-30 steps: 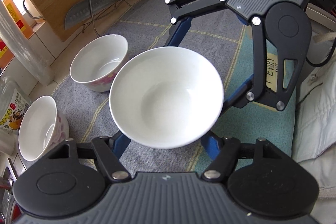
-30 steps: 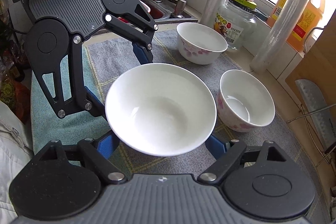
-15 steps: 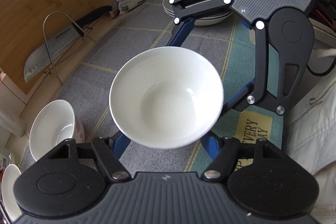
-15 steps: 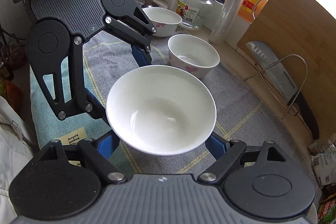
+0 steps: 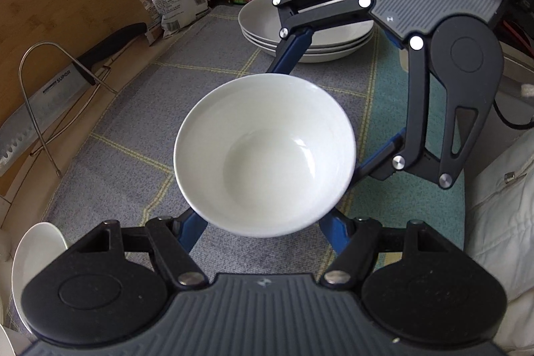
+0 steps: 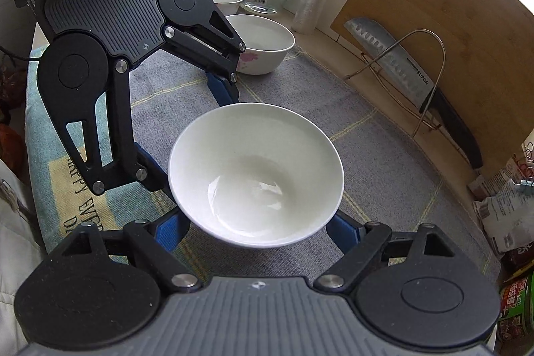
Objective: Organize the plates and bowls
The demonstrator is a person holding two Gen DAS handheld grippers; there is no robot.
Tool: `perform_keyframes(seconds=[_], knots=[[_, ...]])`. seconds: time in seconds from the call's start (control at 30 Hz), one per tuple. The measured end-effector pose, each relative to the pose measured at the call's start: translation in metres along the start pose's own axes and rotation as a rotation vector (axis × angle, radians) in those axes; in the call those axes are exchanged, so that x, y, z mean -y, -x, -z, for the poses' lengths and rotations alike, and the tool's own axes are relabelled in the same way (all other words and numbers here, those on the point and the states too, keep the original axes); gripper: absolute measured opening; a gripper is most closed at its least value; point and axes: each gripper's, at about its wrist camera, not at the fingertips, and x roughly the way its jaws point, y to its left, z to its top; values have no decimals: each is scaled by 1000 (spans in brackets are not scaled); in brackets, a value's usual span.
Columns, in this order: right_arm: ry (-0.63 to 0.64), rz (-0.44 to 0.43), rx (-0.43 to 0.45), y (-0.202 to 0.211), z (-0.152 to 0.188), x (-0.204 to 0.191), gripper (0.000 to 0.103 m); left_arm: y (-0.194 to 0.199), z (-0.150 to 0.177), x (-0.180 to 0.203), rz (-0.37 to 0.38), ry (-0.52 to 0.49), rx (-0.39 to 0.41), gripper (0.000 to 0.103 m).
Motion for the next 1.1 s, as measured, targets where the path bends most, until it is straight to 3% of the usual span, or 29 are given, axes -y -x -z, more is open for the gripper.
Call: perform_keyframes(seconds=[0.33, 0.53, 0.7, 0.93, 1.1], knots=[[-32, -26, -23, -11, 3, 7, 92, -10, 0, -5, 12, 28, -21, 74], [-65, -25, -25, -11, 7, 8, 103, -4, 4, -7, 3, 56, 10, 90], [-71, -17, -2, 2, 4, 7, 103, 7, 11, -8, -14, 95, 6, 91], [-59, -34, 31, 10, -5, 4, 103, 33, 22, -4, -56, 170, 24, 91], [-21, -62, 70, 11, -16, -2, 103, 60, 32, -3, -132, 256, 39, 91]])
